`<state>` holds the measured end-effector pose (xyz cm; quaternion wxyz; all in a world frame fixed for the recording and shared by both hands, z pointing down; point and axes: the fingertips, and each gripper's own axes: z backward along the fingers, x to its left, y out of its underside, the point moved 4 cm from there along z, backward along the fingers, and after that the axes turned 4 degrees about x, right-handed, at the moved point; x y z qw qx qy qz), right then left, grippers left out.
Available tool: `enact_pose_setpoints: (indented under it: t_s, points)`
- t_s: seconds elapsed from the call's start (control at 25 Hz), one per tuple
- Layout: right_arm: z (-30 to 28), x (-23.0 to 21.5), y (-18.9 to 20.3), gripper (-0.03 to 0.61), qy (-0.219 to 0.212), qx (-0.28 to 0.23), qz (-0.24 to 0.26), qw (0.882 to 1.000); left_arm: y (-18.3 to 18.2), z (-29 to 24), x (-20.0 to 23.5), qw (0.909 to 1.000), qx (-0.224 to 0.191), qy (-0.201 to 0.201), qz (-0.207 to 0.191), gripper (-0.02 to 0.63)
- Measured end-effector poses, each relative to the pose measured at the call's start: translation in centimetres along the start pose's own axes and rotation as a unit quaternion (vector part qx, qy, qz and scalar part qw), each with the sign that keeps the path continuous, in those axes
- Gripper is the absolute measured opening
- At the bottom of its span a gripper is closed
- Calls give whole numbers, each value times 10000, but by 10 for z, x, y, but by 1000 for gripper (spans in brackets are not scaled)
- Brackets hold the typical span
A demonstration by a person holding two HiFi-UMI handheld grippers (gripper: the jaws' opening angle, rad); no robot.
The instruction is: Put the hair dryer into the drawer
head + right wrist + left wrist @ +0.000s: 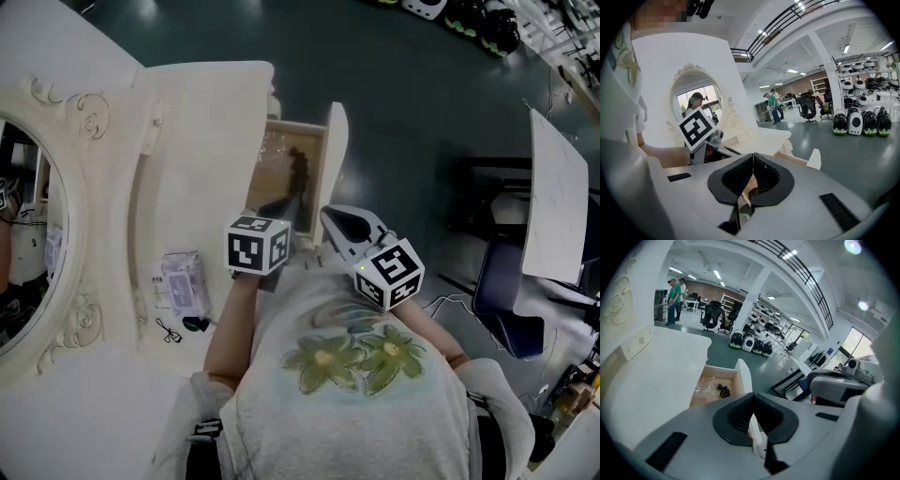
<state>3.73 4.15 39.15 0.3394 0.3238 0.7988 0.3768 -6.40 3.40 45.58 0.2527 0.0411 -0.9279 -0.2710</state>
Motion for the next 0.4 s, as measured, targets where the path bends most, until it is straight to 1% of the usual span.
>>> enact_pose_setpoints:
  t_s: [0.4]
  points:
    - [1,9,-1,23,21,58,84,9999,6,5,-2,9999,85,80,-7,9]
